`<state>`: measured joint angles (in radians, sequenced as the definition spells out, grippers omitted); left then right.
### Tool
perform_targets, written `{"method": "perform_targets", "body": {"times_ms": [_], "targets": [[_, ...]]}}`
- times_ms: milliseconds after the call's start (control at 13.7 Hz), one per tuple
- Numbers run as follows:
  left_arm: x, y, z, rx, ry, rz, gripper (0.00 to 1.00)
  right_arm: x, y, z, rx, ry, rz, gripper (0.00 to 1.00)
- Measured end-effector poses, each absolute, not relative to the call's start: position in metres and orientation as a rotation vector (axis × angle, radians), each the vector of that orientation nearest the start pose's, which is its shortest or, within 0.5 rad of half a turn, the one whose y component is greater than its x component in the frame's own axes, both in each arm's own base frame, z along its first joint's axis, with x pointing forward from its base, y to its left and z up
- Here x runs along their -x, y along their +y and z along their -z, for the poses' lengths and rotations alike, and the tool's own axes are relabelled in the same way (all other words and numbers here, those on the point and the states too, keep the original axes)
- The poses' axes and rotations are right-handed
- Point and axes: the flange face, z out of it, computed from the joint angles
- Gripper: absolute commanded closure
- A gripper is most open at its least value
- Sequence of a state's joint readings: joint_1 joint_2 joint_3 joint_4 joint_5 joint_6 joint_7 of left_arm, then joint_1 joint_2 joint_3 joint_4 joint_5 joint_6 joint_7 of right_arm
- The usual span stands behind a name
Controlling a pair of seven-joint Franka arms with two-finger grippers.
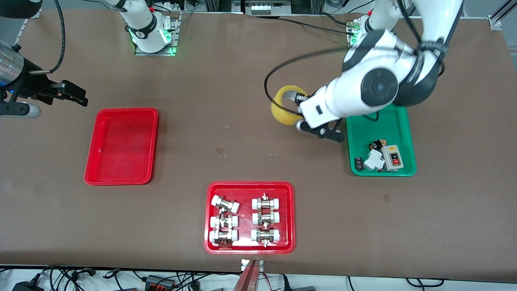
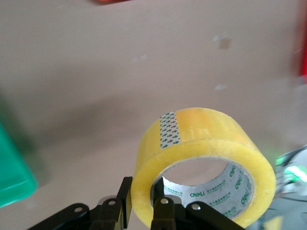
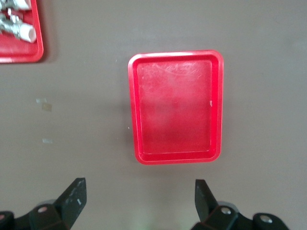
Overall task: Left arm passes tape to right arm into tray
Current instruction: 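Carry the tape with the left gripper while the right gripper approaches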
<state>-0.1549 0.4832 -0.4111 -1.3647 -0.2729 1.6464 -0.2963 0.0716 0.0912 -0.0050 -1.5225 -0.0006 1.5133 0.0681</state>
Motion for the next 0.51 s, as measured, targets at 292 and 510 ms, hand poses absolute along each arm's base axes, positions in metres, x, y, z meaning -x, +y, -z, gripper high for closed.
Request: {"method": "perform_targets", "body": {"times_ms": [292,510], "targets": [[-0.595,-0.387,-0.413,3.606,0.265,-0.583,1.00,-0.584,0.045,-0.557,3.082,-0.081,-0.279,0.00],[-0.593,-0.422,-0.398,3.662,0.248,-0.468,0.99,-0.587,0.053,-0.539,2.888,-0.079,-0.358,0.00]]}}
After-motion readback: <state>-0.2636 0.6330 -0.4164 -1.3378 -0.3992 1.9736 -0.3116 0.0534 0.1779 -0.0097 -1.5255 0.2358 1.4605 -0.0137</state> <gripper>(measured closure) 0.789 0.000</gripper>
